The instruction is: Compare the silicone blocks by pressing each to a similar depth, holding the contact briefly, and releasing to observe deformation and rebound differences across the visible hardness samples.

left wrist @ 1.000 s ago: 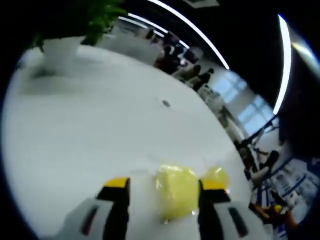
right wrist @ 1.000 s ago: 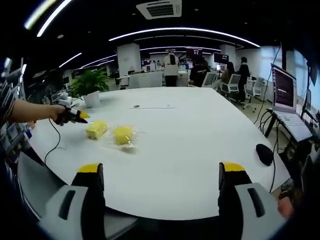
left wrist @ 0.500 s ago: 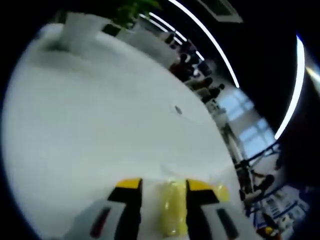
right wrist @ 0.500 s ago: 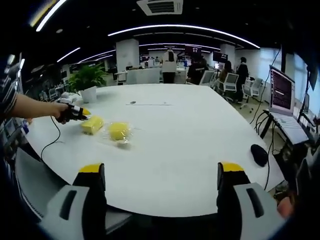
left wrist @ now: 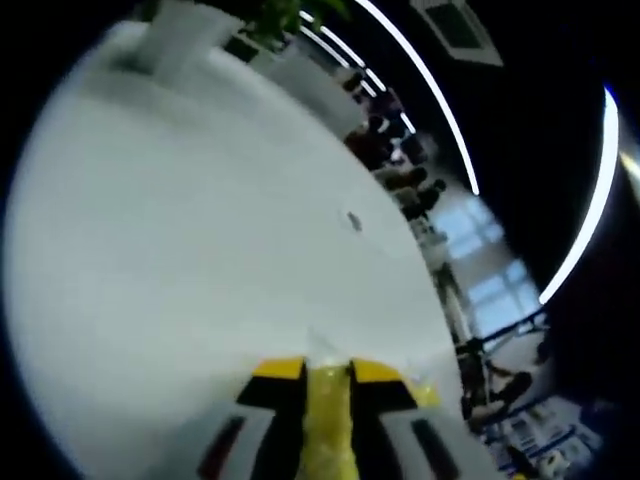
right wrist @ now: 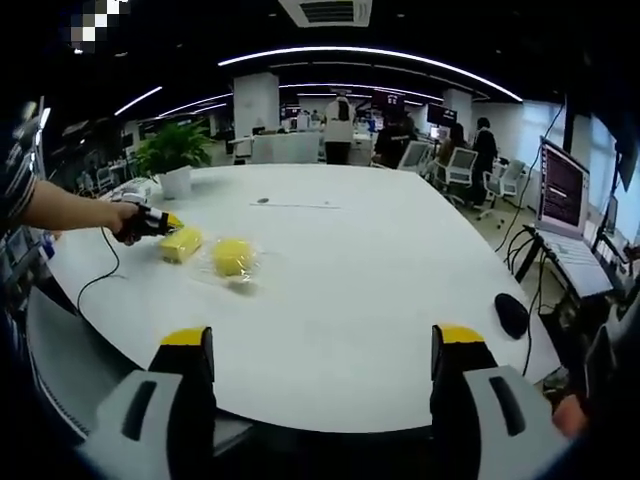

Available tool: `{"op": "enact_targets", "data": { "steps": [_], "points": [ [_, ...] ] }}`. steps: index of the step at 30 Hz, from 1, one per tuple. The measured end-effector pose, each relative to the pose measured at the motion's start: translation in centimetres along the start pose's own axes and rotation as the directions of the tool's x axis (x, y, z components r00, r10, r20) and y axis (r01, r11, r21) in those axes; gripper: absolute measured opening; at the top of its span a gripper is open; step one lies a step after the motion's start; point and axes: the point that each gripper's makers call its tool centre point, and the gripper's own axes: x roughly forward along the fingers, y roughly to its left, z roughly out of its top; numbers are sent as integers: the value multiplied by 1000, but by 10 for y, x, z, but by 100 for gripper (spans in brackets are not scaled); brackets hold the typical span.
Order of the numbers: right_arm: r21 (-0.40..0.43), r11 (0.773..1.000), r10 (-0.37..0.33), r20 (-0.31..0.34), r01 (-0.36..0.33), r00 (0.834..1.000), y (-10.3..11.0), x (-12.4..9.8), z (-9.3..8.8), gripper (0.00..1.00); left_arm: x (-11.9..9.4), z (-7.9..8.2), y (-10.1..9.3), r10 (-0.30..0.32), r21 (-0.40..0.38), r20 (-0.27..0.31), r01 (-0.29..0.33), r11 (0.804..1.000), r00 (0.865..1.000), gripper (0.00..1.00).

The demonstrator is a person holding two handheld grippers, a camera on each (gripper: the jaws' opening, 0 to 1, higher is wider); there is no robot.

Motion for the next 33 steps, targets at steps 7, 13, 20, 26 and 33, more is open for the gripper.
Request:
{"op": "enact_targets", "data": {
  "steps": [7, 13, 20, 26, 33],
  "points": [
    [-21, 1000, -4, -12, 4, 1000, -2, -1, -1, 82, 0, 3, 1, 4, -12, 35, -3, 1000, 999, 7],
    [-32, 999, 5, -26, -6, 1000, 1, 1, -4, 80, -2, 2, 0, 8, 38, 42, -10, 999, 999, 0],
    [-31, 999, 20, -36, -22, 999, 5, 2, -9, 79, -11, 7, -12, -25, 86, 92, 18, 996, 995, 0],
    [-19, 999, 34, -29, -35, 999, 8, 4, -10, 79, -29, 18, -48, -123, 176, 135, 99, 979, 983, 0],
    [-23, 997, 78, -15, -79, 997, 22, 15, -8, 78, -57, 15, -98, -250, 313, 157, 192, 930, 955, 0]
  ]
}}
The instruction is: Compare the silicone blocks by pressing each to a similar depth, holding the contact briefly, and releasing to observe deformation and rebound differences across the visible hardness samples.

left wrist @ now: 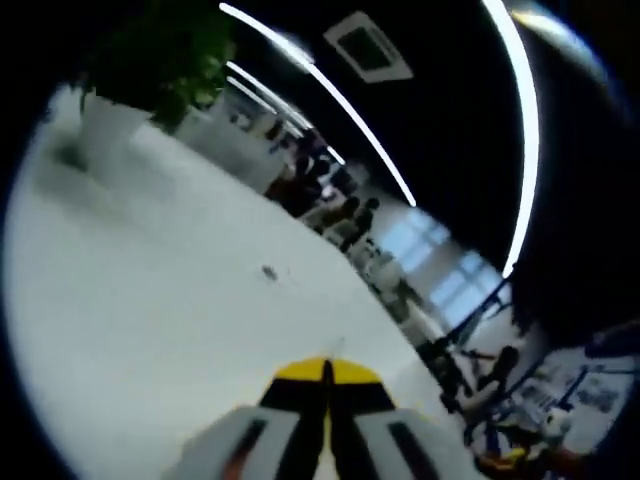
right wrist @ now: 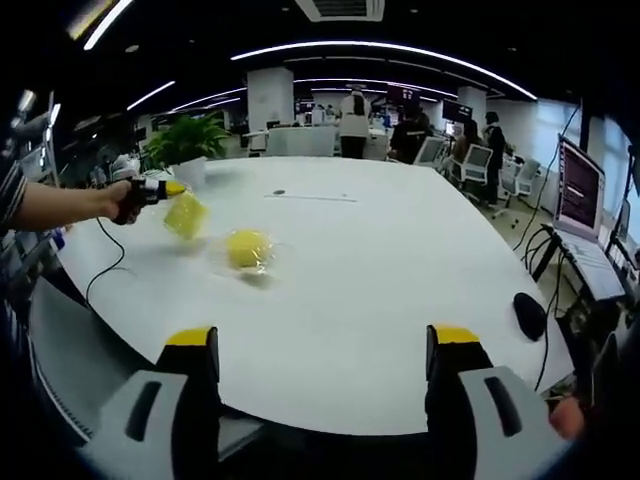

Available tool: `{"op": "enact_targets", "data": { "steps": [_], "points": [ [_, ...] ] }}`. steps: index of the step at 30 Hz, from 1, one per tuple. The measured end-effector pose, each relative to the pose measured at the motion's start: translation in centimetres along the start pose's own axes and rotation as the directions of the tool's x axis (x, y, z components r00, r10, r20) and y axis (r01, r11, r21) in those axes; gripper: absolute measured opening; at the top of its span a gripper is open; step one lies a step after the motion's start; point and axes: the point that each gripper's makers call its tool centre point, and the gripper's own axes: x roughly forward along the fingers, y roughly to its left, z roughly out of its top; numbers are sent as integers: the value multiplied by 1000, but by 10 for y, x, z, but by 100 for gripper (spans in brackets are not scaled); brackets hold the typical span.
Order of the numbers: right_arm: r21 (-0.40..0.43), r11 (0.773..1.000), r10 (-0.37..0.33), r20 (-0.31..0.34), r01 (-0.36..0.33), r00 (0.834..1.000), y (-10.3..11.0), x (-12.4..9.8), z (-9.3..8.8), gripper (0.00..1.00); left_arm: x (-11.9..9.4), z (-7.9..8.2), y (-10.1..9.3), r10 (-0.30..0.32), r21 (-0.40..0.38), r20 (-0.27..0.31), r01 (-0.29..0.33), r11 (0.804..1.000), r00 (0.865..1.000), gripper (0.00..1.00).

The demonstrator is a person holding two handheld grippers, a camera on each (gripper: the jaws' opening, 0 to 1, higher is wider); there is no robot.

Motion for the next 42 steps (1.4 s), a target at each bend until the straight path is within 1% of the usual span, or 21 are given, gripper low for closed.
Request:
{"op": "enact_targets", "data": {
  "steps": [3, 7, 9, 12, 16, 19, 20, 23, 25, 26, 27, 30, 32, 33, 34, 36, 37, 38, 39, 40, 42],
  "points": [
    [-5, 1000, 19, 3, -19, 1000, 6, 2, 1, 78, -7, -1, -6, -17, 0, -4, 17, 1000, 1000, 0],
    [-15, 999, 39, 11, -39, 999, 11, 3, 3, 77, -20, 4, -19, -29, 0, 26, 29, 1000, 999, 0],
    [-15, 999, 50, 22, -50, 998, 13, 4, 4, 77, -28, 9, -29, -37, 23, 43, 36, 999, 998, 0],
    [-17, 998, 65, 24, -65, 998, 16, 4, 3, 76, -39, 15, -47, -54, 62, 51, 51, 997, 997, 0],
    [-5, 996, 91, 35, -91, 995, 20, 5, 1, 77, -55, 26, -78, -97, 107, 80, 88, 990, 992, 0],
    [13, 993, 117, 33, -117, 993, 24, 6, -3, 77, -67, 33, -111, -150, 172, 106, 131, 976, 983, 0],
    [14, 992, 123, 33, -124, 992, 25, 5, -4, 77, -71, 36, -121, -169, 192, 119, 144, 971, 978, 0],
    [7, 990, 141, 28, -141, 990, 29, 4, -5, 76, -80, 43, -154, -239, 225, 162, 200, 954, 957, 0],
    [-1, 989, 151, 29, -151, 988, 31, 4, -5, 75, -86, 45, -176, -291, 245, 183, 243, 938, 939, 0],
    [-5, 987, 159, 32, -159, 987, 33, 4, -4, 75, -87, 45, -182, -304, 252, 193, 252, 934, 933, 0],
    [-7, 986, 164, 34, -164, 986, 33, 3, -3, 74, -89, 44, -194, -341, 261, 199, 285, 922, 919, 0],
    [-19, 984, 179, 40, -178, 983, 36, 1, 2, 74, -91, 39, -213, -392, 274, 212, 331, 903, 895, 0],
    [-26, 981, 192, 49, -191, 980, 37, -1, 5, 73, -92, 35, -223, -421, 282, 210, 358, 890, 882, 0],
    [-28, 979, 204, 52, -203, 978, 39, -2, 7, 73, -92, 33, -226, -426, 281, 209, 363, 888, 880, 0],
    [-31, 976, 215, 55, -214, 975, 41, -2, 9, 73, -93, 30, -232, -444, 288, 204, 380, 879, 873, 0],
    [-37, 969, 245, 71, -243, 967, 46, -4, 14, 73, -93, 26, -239, -464, 291, 196, 401, 869, 864, 0],
    [-56, 958, 285, 91, -281, 954, 53, -6, 19, 73, -94, 24, -242, -475, 298, 188, 411, 861, 859, 0],
    [-60, 951, 308, 102, -303, 946, 57, -8, 23, 73, -94, 23, -243, -478, 298, 183, 415, 860, 859, 0],
    [-54, 939, 343, 115, -339, 932, 65, -10, 29, 73, -94, 21, -246, -491, 299, 174, 429, 852, 854, 0],
    [-51, 930, 368, 125, -364, 922, 69, -12, 33, 73, -94, 21, -247, -493, 300, 173, 431, 851, 853, 0],
    [-35, 903, 428, 154, -428, 891, 82, -16, 43, 72, -94, 20, -250, -499, 285, 165, 443, 850, 851, 0]
  ]
}}
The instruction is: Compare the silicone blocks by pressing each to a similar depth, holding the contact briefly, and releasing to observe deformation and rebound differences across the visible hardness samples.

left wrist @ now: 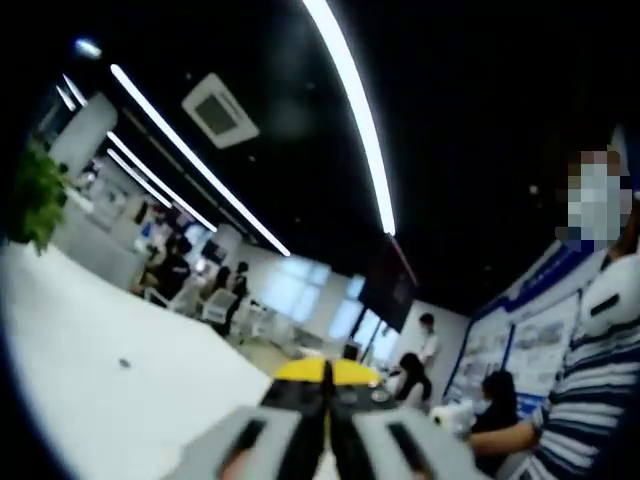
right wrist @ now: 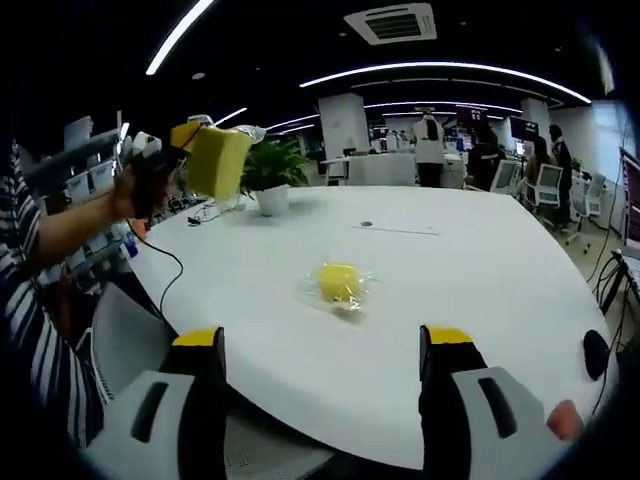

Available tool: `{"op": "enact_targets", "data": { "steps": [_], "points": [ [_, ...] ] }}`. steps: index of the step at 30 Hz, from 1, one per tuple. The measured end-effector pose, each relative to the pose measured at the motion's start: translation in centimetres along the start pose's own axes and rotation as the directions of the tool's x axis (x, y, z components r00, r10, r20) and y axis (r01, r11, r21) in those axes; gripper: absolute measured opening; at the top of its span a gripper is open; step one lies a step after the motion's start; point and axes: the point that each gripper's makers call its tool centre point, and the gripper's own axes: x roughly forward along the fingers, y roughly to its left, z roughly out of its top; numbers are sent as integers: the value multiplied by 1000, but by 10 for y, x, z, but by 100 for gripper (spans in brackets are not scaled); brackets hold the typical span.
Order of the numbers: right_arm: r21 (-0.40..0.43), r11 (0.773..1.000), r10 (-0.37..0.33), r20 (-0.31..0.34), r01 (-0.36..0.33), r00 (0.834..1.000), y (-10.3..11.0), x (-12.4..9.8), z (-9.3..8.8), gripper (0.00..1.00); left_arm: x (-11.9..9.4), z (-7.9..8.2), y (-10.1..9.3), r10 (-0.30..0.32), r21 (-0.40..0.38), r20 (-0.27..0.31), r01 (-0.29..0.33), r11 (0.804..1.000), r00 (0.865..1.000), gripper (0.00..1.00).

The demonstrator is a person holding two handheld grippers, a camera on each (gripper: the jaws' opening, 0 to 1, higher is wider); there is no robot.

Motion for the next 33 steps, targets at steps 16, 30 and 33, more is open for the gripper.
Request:
{"op": "enact_targets", "data": {
  "steps": [16, 30, 33],
  "points": [
    [-84, 964, 260, 93, -253, 961, 51, 55, 70, 66, 11, -8, -15, -73, -18, -36, 73, 997, 997, 0],
    [-28, 900, 430, 234, -436, 872, 82, 74, 123, 56, 18, -9, -34, -143, -48, -27, 141, 989, 989, 0],
    [-10, 874, 471, 261, -485, 843, 88, 79, 134, 57, 20, -8, -38, -160, -68, -9, 159, 985, 987, 0]
  ]
}}
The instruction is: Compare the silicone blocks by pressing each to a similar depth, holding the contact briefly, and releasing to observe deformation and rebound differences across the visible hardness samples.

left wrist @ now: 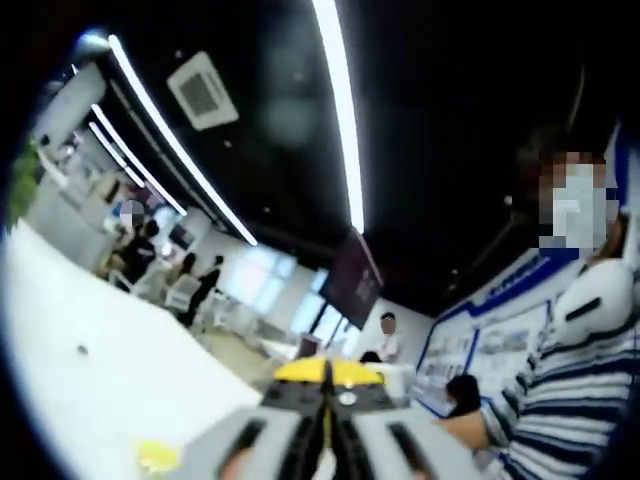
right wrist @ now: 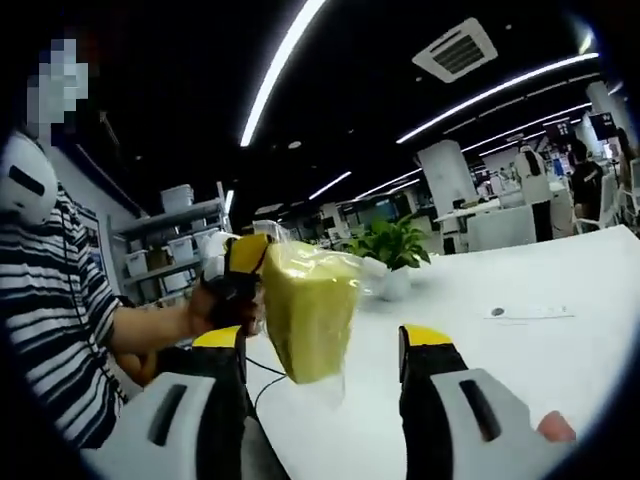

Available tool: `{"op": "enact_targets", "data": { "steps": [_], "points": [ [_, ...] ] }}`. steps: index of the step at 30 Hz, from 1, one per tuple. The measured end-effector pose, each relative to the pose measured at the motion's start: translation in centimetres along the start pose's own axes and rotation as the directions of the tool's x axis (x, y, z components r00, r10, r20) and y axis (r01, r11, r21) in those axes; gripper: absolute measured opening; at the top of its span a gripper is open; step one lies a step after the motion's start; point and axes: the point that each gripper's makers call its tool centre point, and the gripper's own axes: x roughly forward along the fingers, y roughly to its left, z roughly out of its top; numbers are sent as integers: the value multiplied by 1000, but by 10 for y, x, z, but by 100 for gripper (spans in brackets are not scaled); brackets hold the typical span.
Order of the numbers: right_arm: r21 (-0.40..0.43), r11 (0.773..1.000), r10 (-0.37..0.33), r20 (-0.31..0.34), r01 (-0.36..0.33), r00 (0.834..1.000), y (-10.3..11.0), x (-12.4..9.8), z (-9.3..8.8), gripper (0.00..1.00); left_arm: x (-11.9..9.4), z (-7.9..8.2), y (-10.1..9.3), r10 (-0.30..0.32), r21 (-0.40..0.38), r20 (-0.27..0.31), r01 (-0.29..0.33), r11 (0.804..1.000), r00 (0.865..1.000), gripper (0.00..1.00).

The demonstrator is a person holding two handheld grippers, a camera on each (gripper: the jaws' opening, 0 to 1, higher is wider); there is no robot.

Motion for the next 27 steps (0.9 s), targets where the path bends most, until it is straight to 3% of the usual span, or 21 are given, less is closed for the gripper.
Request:
{"op": "enact_targets", "data": {
  "steps": [3, 13, 16, 27],
  "points": [
    [17, 999, 35, -2, -35, 999, 3, 9, 0, 57, 3, -1, -4, -14, -14, 9, 14, 1000, 1000, 0],
    [32, 995, 100, -19, -99, 995, 9, 24, -3, 34, 4, -4, -5, -12, -45, 27, 13, 999, 1000, 0],
    [8, 992, 127, 6, -127, 992, 17, 24, 1, 28, 0, 0, -3, -4, -61, 45, 7, 998, 999, 0],
    [12, 993, 120, -15, -120, 993, 24, 26, -1, 10, -2, -1, -1, 14, -55, 44, -11, 998, 999, 0]
  ]
}}
